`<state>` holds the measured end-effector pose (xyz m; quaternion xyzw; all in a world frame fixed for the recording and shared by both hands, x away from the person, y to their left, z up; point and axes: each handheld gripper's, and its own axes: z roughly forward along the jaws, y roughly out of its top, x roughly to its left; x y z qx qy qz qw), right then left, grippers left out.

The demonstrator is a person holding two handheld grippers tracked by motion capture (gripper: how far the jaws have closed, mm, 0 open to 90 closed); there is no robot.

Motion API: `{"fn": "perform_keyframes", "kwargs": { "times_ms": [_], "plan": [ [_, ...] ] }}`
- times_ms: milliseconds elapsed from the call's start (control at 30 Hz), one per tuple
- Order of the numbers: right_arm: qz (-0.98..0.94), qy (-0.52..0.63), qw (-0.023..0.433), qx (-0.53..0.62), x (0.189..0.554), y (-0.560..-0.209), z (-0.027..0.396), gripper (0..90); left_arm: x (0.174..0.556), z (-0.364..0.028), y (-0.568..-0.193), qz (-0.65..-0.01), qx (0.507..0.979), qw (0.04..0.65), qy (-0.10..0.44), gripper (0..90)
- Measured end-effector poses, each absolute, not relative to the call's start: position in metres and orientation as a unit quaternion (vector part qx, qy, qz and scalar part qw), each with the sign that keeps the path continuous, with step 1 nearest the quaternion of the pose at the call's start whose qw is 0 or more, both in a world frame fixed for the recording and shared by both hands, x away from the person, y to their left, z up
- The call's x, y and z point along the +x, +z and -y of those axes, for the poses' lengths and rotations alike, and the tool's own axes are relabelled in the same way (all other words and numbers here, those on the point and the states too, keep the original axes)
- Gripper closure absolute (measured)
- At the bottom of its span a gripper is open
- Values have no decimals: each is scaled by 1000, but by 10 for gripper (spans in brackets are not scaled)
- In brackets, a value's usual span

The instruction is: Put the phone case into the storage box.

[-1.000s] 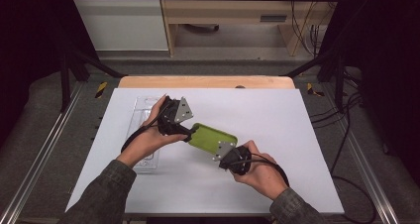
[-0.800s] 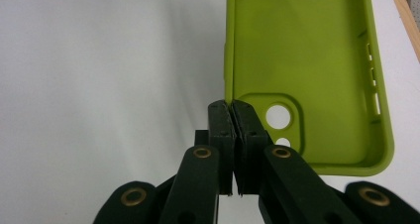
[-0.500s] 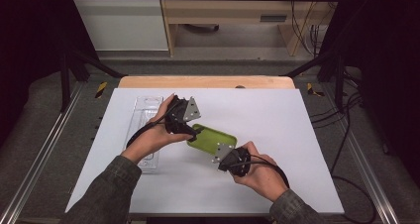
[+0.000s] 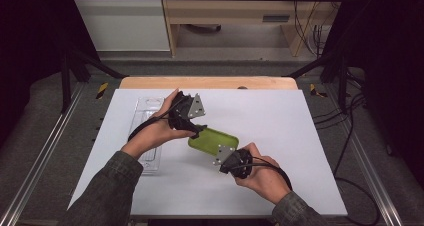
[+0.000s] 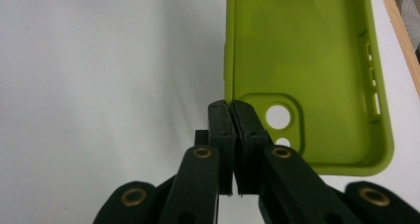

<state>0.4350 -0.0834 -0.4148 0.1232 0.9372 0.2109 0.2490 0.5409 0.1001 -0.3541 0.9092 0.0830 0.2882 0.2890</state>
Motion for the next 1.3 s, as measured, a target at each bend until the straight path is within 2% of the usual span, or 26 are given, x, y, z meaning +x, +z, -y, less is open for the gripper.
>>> {"fn": "perform_keyframes", "kwargs": {
  "times_ms": [667, 1300],
  "plan": [
    [-934, 215, 263, 110, 428, -409, 79, 878, 531, -89, -354, -58, 916, 286, 275, 135],
    [-936, 208, 267, 99, 425, -409, 77, 878, 528, -82, -357, -2, 940, 243, 239, 408]
  ]
}}
